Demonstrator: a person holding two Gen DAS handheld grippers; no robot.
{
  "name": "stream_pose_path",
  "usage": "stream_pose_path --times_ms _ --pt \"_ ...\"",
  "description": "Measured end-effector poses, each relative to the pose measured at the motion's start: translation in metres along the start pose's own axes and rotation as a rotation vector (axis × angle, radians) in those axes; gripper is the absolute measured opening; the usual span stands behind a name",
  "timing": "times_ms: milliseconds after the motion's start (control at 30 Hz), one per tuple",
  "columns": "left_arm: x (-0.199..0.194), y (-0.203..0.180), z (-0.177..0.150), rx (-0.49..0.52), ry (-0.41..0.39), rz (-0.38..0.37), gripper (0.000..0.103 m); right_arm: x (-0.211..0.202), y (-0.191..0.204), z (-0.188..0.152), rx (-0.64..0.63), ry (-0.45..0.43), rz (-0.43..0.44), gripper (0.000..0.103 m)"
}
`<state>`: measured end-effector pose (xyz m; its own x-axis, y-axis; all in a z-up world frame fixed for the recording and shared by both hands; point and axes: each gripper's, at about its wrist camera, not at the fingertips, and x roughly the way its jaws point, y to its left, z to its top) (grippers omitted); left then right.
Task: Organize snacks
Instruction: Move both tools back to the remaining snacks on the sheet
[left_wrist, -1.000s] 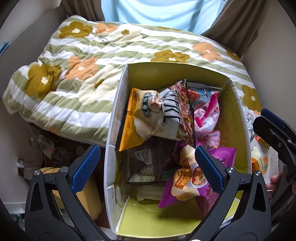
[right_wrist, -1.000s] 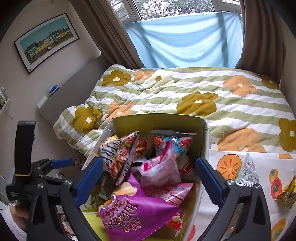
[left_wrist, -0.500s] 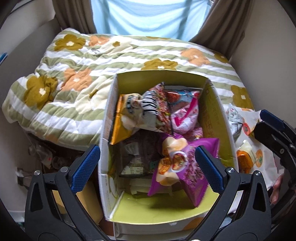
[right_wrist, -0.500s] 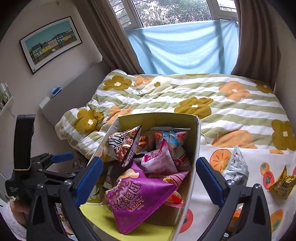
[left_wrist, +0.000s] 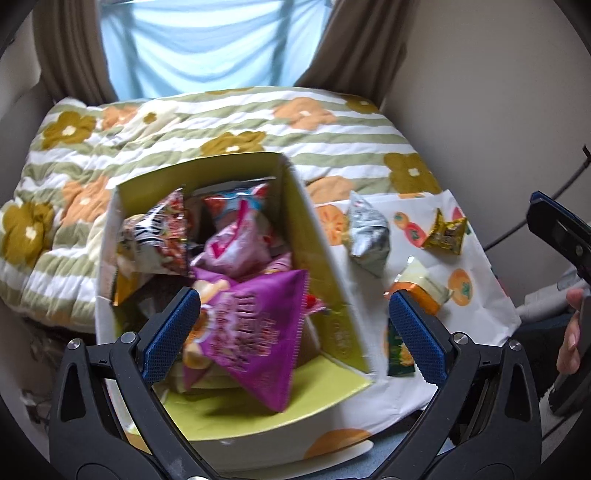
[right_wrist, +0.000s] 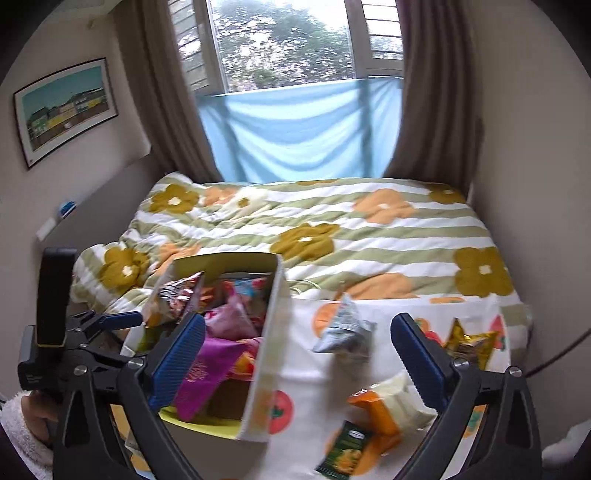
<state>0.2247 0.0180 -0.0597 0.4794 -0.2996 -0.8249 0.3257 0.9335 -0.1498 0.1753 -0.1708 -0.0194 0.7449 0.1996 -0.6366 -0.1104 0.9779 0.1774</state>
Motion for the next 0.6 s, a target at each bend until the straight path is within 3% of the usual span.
stream_pose_path --times_ms 200,367,600 --pt "0.0 -0.053 -0.006 0.038 -0.036 0.004 0.101 -0.002 -0.055 -0.009 0.019 0.022 0.01 0.1" --pt "0.01 -0.1 -0.01 -0.025 -0.04 0.042 0.101 0.009 -0.097 -0.017 -0.01 0.07 0.089 0.1" --pt "0.049 -0.158 -0.038 -0.084 0.053 0.046 0.101 0.023 -0.141 -0.033 -0.12 0.147 0.194 0.1"
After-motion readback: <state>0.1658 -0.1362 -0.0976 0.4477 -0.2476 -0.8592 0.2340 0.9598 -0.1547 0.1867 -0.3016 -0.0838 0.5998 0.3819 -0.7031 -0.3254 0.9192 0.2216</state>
